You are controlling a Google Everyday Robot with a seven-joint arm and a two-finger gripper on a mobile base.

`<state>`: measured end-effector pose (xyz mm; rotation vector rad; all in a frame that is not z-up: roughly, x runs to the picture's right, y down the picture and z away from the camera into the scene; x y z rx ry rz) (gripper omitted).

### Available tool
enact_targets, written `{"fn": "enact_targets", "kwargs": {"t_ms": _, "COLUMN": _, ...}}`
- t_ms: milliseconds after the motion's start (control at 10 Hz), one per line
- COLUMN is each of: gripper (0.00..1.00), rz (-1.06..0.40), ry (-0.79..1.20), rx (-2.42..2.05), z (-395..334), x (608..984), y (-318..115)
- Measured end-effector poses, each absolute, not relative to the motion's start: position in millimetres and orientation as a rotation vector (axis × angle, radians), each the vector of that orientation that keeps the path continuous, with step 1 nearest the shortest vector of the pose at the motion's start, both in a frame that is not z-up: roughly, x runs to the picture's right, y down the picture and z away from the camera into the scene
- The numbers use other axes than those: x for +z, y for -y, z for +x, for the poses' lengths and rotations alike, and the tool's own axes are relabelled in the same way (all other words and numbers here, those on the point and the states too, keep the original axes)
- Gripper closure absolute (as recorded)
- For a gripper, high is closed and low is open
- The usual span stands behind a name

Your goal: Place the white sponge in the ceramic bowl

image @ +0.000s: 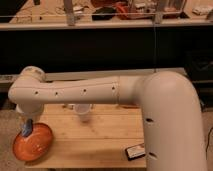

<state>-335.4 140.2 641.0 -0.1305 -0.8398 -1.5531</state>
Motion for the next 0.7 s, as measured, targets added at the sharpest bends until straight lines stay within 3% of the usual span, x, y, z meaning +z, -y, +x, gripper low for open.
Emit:
{"fn": "enact_targets", "kwargs": {"t_ms": 100, "gripper": 0.24, "rz": -0.116, "ry": 0.856, "rx": -1.569, "z": -339.7, "x": 643.3, "y": -142.4}}
{"fn": "enact_targets", "kwargs": {"t_ms": 200, "gripper": 0.20, "rz": -0.104, "ry": 0.866, "rx": -1.582, "z": -342.0, "x": 643.4, "y": -142.3}}
{"fn": "enact_targets", "kwargs": {"t_ms": 700, "gripper": 0.20, "rz": -0.107, "ry": 0.891, "rx": -1.598, "z": -344.8, "x": 643.4, "y": -146.1}}
